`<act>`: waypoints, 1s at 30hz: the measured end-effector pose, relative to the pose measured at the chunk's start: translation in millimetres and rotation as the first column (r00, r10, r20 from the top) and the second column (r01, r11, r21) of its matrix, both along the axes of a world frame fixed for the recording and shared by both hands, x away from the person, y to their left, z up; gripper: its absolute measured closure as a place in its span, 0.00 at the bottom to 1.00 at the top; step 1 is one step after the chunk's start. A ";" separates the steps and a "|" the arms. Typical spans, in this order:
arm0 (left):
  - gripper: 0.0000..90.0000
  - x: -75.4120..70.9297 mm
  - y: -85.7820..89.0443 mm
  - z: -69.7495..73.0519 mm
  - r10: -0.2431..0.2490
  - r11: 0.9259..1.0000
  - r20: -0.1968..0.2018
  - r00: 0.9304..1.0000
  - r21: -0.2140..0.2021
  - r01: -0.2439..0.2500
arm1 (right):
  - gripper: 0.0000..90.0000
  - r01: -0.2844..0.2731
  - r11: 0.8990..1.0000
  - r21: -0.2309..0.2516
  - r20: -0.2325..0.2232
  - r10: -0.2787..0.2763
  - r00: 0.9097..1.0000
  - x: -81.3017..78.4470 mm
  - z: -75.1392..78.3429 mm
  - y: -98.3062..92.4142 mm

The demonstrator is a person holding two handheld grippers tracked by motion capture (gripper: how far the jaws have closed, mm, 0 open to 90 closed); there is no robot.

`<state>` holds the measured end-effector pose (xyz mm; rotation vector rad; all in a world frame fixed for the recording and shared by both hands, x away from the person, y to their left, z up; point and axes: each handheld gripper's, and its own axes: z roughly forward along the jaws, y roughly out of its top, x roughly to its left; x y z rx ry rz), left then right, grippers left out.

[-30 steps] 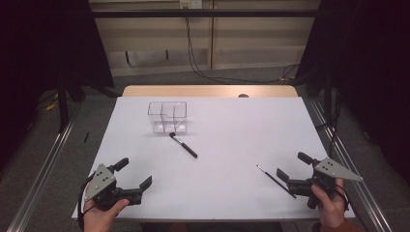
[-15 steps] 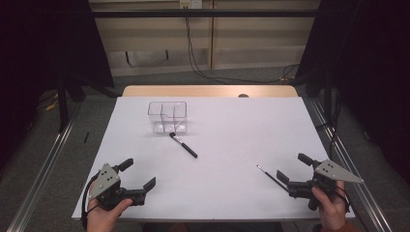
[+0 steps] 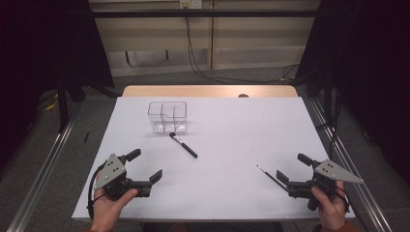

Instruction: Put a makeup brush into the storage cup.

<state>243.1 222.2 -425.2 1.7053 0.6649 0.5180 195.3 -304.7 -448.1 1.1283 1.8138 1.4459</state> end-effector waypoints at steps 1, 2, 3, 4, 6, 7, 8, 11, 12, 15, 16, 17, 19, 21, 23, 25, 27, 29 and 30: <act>0.02 1.3 -0.9 -1.2 0.000 1.000 -0.001 1.000 0.001 0.000 | 0.00 0.000 1.000 0.000 0.000 0.000 1.000 0.0 0.0 0.0; 0.02 2.3 -1.6 -2.1 0.000 1.000 -0.003 1.000 -0.002 0.000 | 0.00 0.001 1.000 -0.005 -0.001 -0.001 1.000 -0.1 0.0 0.3; 0.02 3.6 -2.3 -2.7 -0.001 1.000 -0.007 1.000 0.001 0.001 | 0.00 0.001 1.000 -0.009 -0.001 -0.001 1.000 -0.2 0.0 0.5; 0.02 4.7 -3.5 -3.2 -0.003 1.000 -0.011 1.000 -0.003 0.003 | 0.00 0.003 1.000 -0.004 -0.003 -0.003 1.000 -0.2 0.1 1.1; 0.01 7.0 -6.1 -3.3 0.002 1.000 -0.013 1.000 0.001 -0.002 | 0.00 0.005 1.000 -0.017 -0.003 -0.005 1.000 0.9 -0.6 1.1; 0.01 8.8 -7.5 -2.9 0.001 1.000 -0.015 1.000 0.004 -0.001 | 0.00 0.005 1.000 -0.017 -0.003 -0.005 1.000 0.9 -0.6 1.1; 0.01 10.8 -8.8 -1.8 -0.003 1.000 -0.020 1.000 0.005 0.003 | 0.00 0.005 1.000 -0.019 -0.004 -0.005 1.000 1.2 -0.8 1.2; 0.01 15.1 -11.1 3.0 -0.017 1.000 -0.022 1.000 0.018 0.018 | 0.00 0.006 1.000 -0.018 -0.011 -0.006 1.000 1.0 -1.2 1.4; 0.02 16.6 -11.0 4.7 -0.016 1.000 -0.016 1.000 0.019 0.016 | 0.00 0.004 1.000 -0.020 -0.010 -0.004 1.000 0.5 -1.2 1.1; 0.01 21.4 -11.5 7.9 -0.003 1.000 -0.004 1.000 -0.004 0.003 | 0.00 0.012 1.000 -0.017 -0.005 -0.012 1.000 -1.0 -0.8 -0.1; 0.01 23.0 -12.6 8.2 -0.001 1.000 0.000 1.000 -0.005 0.001 | 0.00 0.015 1.000 -0.016 -0.006 -0.015 1.000 -1.1 -0.7 -0.5; 0.01 24.7 -14.3 8.3 0.000 1.000 0.001 1.000 -0.008 0.000 | 0.00 0.016 1.000 -0.013 -0.008 -0.016 1.000 -1.0 -0.7 -0.8; 0.01 28.7 -18.2 8.8 -0.004 1.000 -0.013 1.000 -0.022 0.004 | 0.00 0.017 1.000 -0.015 -0.010 -0.017 1.000 -0.8 -0.8 -0.4; 0.02 32.4 -22.2 10.0 -0.002 1.000 -0.019 1.000 -0.029 0.001 | 0.00 0.013 1.000 -0.016 -0.010 -0.013 1.000 -0.7 -0.7 0.8; 0.02 34.4 -26.5 11.3 -0.010 1.000 -0.001 1.000 -0.007 0.010 | 0.00 0.011 1.000 -0.017 -0.008 -0.011 1.000 -1.0 -0.6 1.5; 0.01 36.2 -30.3 11.8 -0.025 1.000 0.005 1.000 0.001 0.025 | 0.00 0.010 1.000 -0.016 -0.009 -0.010 1.000 -0.9 -0.6 1.3; 0.01 38.3 -34.1 11.5 -0.035 0.999 0.008 0.999 0.014 0.035 | 0.00 0.010 1.000 -0.017 -0.013 -0.011 1.000 -0.4 -1.2 0.9; 0.01 40.7 -37.8 10.8 -0.042 0.999 0.013 0.999 0.026 0.042 | 0.00 0.012 1.000 -0.009 -0.019 -0.012 1.000 -0.1 -1.5 0.7; 0.01 41.5 -40.2 10.4 -0.043 0.999 0.011 0.999 0.027 0.043 | 0.00 0.009 1.000 -0.012 -0.017 -0.009 1.000 -0.1 -1.6 0.4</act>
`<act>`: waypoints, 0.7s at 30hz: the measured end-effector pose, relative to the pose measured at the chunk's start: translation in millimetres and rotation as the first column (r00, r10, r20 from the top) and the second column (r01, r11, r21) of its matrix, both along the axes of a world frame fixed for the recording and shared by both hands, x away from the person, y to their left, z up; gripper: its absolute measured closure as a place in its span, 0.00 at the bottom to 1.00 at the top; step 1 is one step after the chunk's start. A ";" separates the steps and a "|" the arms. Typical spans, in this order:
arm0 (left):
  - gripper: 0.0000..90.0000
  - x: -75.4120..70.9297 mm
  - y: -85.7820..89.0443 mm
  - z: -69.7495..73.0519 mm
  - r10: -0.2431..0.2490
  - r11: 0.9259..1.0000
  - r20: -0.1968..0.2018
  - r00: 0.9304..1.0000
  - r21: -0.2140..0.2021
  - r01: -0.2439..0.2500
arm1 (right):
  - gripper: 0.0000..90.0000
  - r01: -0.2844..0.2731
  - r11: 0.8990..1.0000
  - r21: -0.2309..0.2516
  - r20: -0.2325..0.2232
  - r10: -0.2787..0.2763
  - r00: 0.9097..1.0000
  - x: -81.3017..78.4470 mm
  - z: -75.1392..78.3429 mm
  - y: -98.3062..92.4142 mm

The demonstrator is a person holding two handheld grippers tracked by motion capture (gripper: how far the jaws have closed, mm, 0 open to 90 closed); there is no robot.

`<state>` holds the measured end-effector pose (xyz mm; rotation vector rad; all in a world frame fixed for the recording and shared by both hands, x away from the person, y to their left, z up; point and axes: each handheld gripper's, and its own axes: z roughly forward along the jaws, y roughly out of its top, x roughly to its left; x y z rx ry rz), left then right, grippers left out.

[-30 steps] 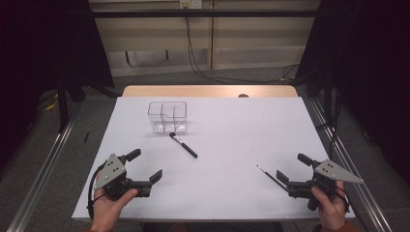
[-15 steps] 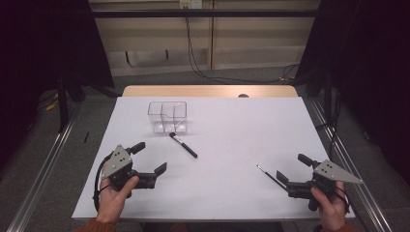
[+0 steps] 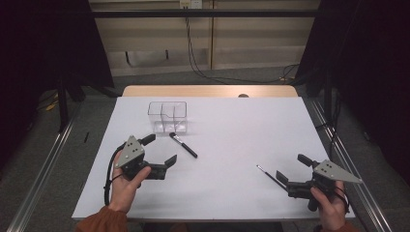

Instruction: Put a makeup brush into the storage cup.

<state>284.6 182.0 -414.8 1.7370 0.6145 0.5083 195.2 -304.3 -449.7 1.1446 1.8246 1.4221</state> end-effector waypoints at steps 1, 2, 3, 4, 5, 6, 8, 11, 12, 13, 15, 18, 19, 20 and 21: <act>0.01 1.4 -2.0 -0.3 -0.010 1.000 -0.004 1.000 0.002 0.010 | 0.00 0.001 1.000 0.003 0.000 -0.001 1.000 0.1 0.0 0.3; 0.01 2.3 -4.6 -0.5 -0.014 1.000 -0.008 1.000 0.003 0.014 | 0.00 -0.002 1.000 0.001 -0.001 0.002 1.000 0.1 -0.1 0.5; 0.01 3.8 -7.1 -0.4 -0.021 1.000 -0.008 1.000 0.015 0.021 | 0.00 -0.003 1.000 0.001 -0.001 0.003 1.000 0.2 -0.2 0.6; 0.01 5.6 -9.9 0.2 -0.030 0.999 -0.013 0.999 0.021 0.030 | 0.00 -0.004 1.000 0.000 0.000 0.004 1.000 0.4 -0.2 0.7; 0.02 7.5 -12.4 1.2 -0.039 0.999 -0.019 0.999 0.027 0.039 | 0.00 -0.004 1.000 0.002 -0.001 0.004 1.000 0.5 -0.3 0.8; 0.02 9.6 -15.3 1.5 -0.044 0.999 -0.022 0.999 0.019 0.045 | 0.00 -0.005 1.000 0.002 -0.003 0.005 1.000 0.6 -0.3 0.9; 0.02 14.2 -20.3 2.1 -0.051 0.998 -0.022 0.998 0.024 0.051 | 0.00 -0.006 1.000 0.002 -0.003 0.006 1.000 0.7 -0.4 0.9; 0.02 22.6 -25.5 0.9 -0.051 0.998 -0.023 0.998 0.024 0.051 | 0.00 -0.008 1.000 0.003 -0.006 0.008 1.000 0.8 -0.6 1.0; 0.02 25.2 -26.7 0.4 -0.049 0.998 -0.025 0.998 0.027 0.050 | 0.00 -0.009 1.000 0.003 -0.006 0.009 1.000 0.9 -0.7 1.1; 0.02 27.5 -28.3 -0.4 -0.047 0.999 -0.029 0.999 0.026 0.047 | 0.00 -0.010 1.000 0.003 -0.006 0.010 1.000 0.8 -0.7 1.0; 0.01 30.7 -31.4 -1.1 -0.037 0.999 -0.031 0.999 0.034 0.038 | 0.00 -0.011 1.000 0.002 -0.005 0.011 1.000 0.7 -0.7 0.8; 0.01 33.4 -35.8 -1.0 -0.045 0.998 -0.031 0.999 0.035 0.046 | 0.00 -0.011 1.000 0.007 -0.012 0.011 1.000 1.0 -0.9 1.1; 0.01 34.0 -37.4 -0.9 -0.046 0.998 -0.031 0.998 0.031 0.047 | 0.00 -0.013 1.000 0.005 -0.012 0.013 1.000 1.3 -1.0 1.1; 0.01 34.7 -38.8 -0.5 -0.049 0.998 -0.032 0.998 0.028 0.050 | 0.00 -0.013 1.000 0.003 -0.010 0.013 1.000 1.5 -1.1 1.2; 0.01 35.8 -39.9 -0.2 -0.059 0.998 -0.034 0.998 0.028 0.060 | 0.00 -0.015 1.000 0.002 -0.010 0.015 1.000 1.4 -1.0 1.4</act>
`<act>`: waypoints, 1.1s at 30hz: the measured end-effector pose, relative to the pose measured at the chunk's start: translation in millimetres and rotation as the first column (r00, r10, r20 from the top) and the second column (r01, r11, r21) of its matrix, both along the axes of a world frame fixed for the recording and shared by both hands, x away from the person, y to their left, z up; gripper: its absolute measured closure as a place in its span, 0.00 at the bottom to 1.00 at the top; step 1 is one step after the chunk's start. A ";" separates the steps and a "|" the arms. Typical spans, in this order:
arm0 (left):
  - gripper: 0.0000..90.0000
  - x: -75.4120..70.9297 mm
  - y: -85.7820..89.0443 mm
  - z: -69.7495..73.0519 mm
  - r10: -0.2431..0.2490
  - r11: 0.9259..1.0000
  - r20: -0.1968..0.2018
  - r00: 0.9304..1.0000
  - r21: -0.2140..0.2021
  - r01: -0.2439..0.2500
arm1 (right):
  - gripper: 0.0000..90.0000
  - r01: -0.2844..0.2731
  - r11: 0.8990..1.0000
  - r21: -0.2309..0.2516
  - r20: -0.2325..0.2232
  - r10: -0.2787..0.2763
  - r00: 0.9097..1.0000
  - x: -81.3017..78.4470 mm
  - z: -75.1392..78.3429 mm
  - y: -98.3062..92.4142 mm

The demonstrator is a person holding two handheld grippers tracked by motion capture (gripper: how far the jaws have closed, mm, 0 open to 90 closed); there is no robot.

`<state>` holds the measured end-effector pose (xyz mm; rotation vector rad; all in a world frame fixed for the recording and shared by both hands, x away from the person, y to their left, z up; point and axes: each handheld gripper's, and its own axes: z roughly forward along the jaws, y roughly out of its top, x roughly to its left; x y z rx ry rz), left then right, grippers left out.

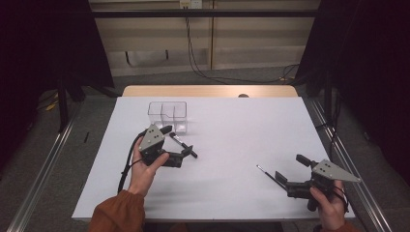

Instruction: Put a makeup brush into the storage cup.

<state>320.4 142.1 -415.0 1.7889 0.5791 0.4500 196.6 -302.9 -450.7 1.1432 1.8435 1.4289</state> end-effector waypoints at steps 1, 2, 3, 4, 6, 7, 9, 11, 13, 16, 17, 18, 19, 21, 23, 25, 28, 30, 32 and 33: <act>0.02 1.1 -1.0 0.3 0.002 1.000 0.001 1.000 0.007 -0.002 | 0.00 -0.002 1.000 0.000 0.000 0.002 1.000 -0.1 0.1 0.2; 0.02 2.2 -3.0 -0.1 0.010 1.000 0.010 1.000 0.014 -0.010 | 0.00 -0.003 1.000 0.000 0.000 0.003 1.000 -0.2 0.1 0.3; 0.02 3.7 -4.5 -0.7 0.004 1.000 0.013 1.000 0.030 -0.005 | 0.00 -0.001 1.000 0.002 0.001 0.001 1.000 -0.3 0.1 0.5; 0.02 5.9 -5.5 -2.3 -0.006 0.999 0.007 1.000 0.041 0.006 | 0.00 -0.002 1.000 0.000 0.001 0.002 1.000 -0.3 0.1 0.3; 0.02 10.0 -6.4 -5.7 -0.006 0.999 -0.012 1.000 0.053 0.007 | 0.00 -0.001 1.000 0.002 0.001 0.001 1.000 -0.4 0.2 0.4; 0.02 11.5 -7.0 -7.3 -0.004 0.998 -0.024 1.000 0.060 0.005 | 0.00 -0.001 1.000 0.003 0.001 0.001 1.000 -0.4 0.2 0.4; 0.02 14.5 -8.0 -10.3 0.016 0.997 -0.039 0.999 0.081 -0.013 | 0.00 -0.001 1.000 -0.001 -0.001 0.001 1.000 -0.2 0.0 0.3; 0.02 15.9 -7.7 -11.2 0.015 0.995 -0.082 0.997 0.103 -0.007 | 0.00 0.000 1.000 -0.001 -0.002 0.000 1.000 -0.2 -0.1 0.2; 0.03 17.0 -6.7 -11.8 0.009 0.994 -0.104 0.994 0.109 0.002 | 0.00 -0.001 1.000 -0.001 -0.001 0.001 1.000 -0.2 -0.1 0.1; 0.02 19.0 -5.8 -12.4 -0.005 0.992 -0.115 0.993 0.125 0.019 | 0.00 0.000 1.000 -0.002 -0.002 0.000 1.000 -0.2 -0.1 0.1; 0.02 19.9 -5.6 -12.8 -0.011 0.992 -0.128 0.992 0.126 0.027 | 0.00 -0.001 1.000 -0.003 -0.001 0.001 1.000 -0.1 -0.1 0.3; 0.02 20.3 -5.6 -13.2 -0.017 0.991 -0.135 0.991 0.129 0.034 | 0.00 -0.003 1.000 -0.003 -0.001 0.003 1.000 -0.1 0.0 0.5; 0.03 20.8 -5.3 -13.5 -0.017 0.989 -0.124 0.992 0.146 0.035 | 0.00 -0.003 1.000 -0.003 -0.001 0.003 1.000 -0.1 0.0 0.7; 0.02 22.4 -4.4 -13.5 -0.018 0.983 -0.123 0.992 0.181 0.040 | 0.00 -0.003 1.000 -0.004 -0.002 0.003 1.000 -0.1 -0.1 0.9; 0.02 24.6 -3.9 -13.0 -0.031 0.978 -0.142 0.989 0.202 0.060 | 0.00 0.000 1.000 -0.002 -0.003 0.000 1.000 0.0 -0.1 1.0; 0.02 25.7 -4.1 -11.9 -0.039 0.972 -0.153 0.987 0.223 0.073 | 0.00 0.000 1.000 -0.002 -0.003 0.000 1.000 0.0 -0.1 0.9; 0.03 27.5 -3.7 -7.7 -0.044 0.970 -0.146 0.988 0.232 0.078 | 0.00 0.000 1.000 -0.002 -0.004 0.000 1.000 0.0 -0.2 0.9; 0.03 28.8 -3.9 -6.7 -0.046 0.964 -0.154 0.987 0.253 0.085 | 0.00 0.000 1.000 -0.001 -0.004 0.000 1.000 0.1 -0.2 1.0; 0.03 32.6 -4.7 -6.9 -0.064 0.945 -0.165 0.984 0.306 0.113 | 0.00 -0.001 1.000 -0.003 -0.003 0.001 1.000 0.2 -0.2 1.1; 0.04 34.0 -4.6 -7.2 -0.054 0.939 -0.153 0.987 0.330 0.102 | 0.00 -0.001 1.000 -0.003 -0.004 0.001 1.000 0.0 -0.2 1.2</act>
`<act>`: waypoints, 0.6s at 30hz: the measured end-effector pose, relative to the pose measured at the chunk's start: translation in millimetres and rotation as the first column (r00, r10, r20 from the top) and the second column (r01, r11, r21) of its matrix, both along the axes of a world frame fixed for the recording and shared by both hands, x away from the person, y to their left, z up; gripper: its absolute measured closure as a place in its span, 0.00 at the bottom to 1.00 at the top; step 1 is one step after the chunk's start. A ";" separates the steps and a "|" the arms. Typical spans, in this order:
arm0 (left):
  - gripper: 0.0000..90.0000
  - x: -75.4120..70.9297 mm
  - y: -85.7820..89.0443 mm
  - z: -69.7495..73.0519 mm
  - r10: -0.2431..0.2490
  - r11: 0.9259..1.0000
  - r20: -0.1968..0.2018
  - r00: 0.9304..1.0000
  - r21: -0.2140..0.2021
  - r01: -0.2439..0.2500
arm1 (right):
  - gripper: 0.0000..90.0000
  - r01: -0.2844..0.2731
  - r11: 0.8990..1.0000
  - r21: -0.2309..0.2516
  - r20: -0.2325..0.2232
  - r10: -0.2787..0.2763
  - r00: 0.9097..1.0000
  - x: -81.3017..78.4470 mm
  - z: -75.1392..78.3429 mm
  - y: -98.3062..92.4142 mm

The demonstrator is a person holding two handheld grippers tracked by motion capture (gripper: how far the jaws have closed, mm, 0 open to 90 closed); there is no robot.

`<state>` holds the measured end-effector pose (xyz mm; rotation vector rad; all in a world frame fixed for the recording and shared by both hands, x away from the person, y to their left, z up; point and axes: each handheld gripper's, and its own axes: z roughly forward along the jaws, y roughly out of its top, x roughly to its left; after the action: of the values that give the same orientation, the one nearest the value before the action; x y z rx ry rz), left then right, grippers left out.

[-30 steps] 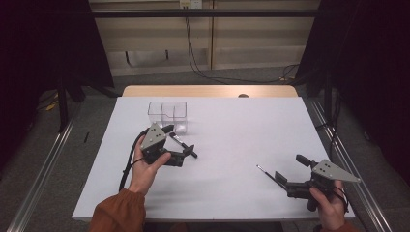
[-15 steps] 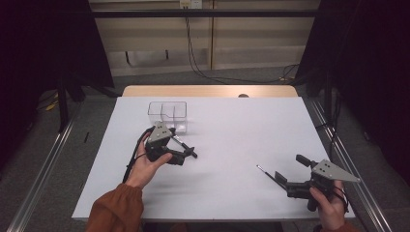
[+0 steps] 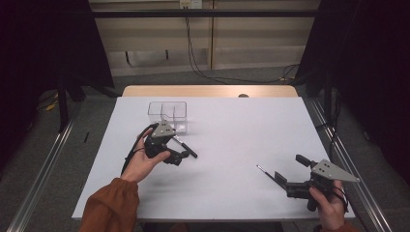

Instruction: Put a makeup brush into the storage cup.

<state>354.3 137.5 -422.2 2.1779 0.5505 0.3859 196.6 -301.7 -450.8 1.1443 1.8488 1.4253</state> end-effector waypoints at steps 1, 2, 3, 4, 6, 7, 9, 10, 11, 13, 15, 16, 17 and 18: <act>0.04 1.8 0.4 -1.0 0.001 1.000 -0.010 1.000 -0.004 -0.001 | 0.00 -0.001 1.000 -0.001 0.001 0.001 1.000 -0.1 0.0 0.0; 0.04 3.8 0.8 -2.2 0.001 1.000 -0.017 1.000 -0.005 -0.001 | 0.00 -0.001 1.000 -0.001 0.001 0.001 1.000 -0.3 0.0 -0.1; 0.04 5.1 1.0 -3.2 -0.002 1.000 -0.027 1.000 0.010 0.002 | 0.00 0.001 1.000 0.000 0.002 -0.001 1.000 -0.3 0.0 -0.3; 0.04 6.5 0.9 -4.1 -0.011 0.999 -0.039 0.999 0.029 0.012 | 0.00 0.002 1.000 0.000 0.001 -0.002 1.000 -0.1 -0.1 -0.5; 0.04 7.8 0.7 -5.2 -0.019 0.998 -0.037 0.999 0.059 0.021 | 0.00 0.003 1.000 -0.001 0.000 -0.003 1.000 0.1 -0.3 -0.8; 0.04 8.4 0.8 -5.1 -0.026 0.997 -0.050 0.998 0.068 0.029 | 0.00 0.002 1.000 0.000 -0.001 -0.002 1.000 0.1 -0.3 -0.7; 0.04 9.7 -0.3 -5.3 -0.041 0.995 -0.057 0.998 0.091 0.046 | 0.00 0.003 1.000 -0.001 -0.001 -0.003 1.000 0.2 -0.2 -0.3; 0.04 11.2 -0.9 -4.5 -0.050 0.991 -0.068 0.996 0.123 0.058 | 0.00 0.002 1.000 -0.002 -0.001 -0.002 1.000 0.3 -0.2 -0.1; 0.04 13.0 -1.4 -4.5 -0.057 0.989 -0.099 0.993 0.128 0.069 | 0.00 0.001 1.000 -0.003 -0.001 -0.001 1.000 0.3 -0.2 0.0; 0.07 15.2 -1.9 -3.7 -0.058 0.988 -0.107 0.993 0.139 0.072 | 0.00 0.001 1.000 -0.004 -0.001 -0.001 1.000 0.2 -0.2 0.1; 0.07 17.3 -3.0 -3.8 -0.069 0.985 -0.116 0.991 0.147 0.086 | 0.00 0.003 1.000 -0.007 0.000 -0.003 1.000 0.0 -0.3 -0.3; 0.07 18.4 -3.7 -3.5 -0.078 0.983 -0.120 0.990 0.157 0.097 | 0.00 0.004 1.000 -0.007 0.000 -0.004 1.000 0.0 -0.4 -0.6; 0.06 19.3 -4.6 -3.7 -0.082 0.980 -0.121 0.989 0.169 0.102 | 0.00 0.006 1.000 -0.004 -0.001 -0.006 1.000 0.0 -0.4 -0.6; 0.06 20.6 -5.7 -3.5 -0.092 0.976 -0.126 0.988 0.184 0.115 | 0.00 0.006 1.000 -0.003 -0.003 -0.006 1.000 0.0 -0.4 -0.7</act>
<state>375.0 131.8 -425.7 2.4150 0.4770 0.2649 196.6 -302.4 -451.3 1.1500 1.8469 1.4180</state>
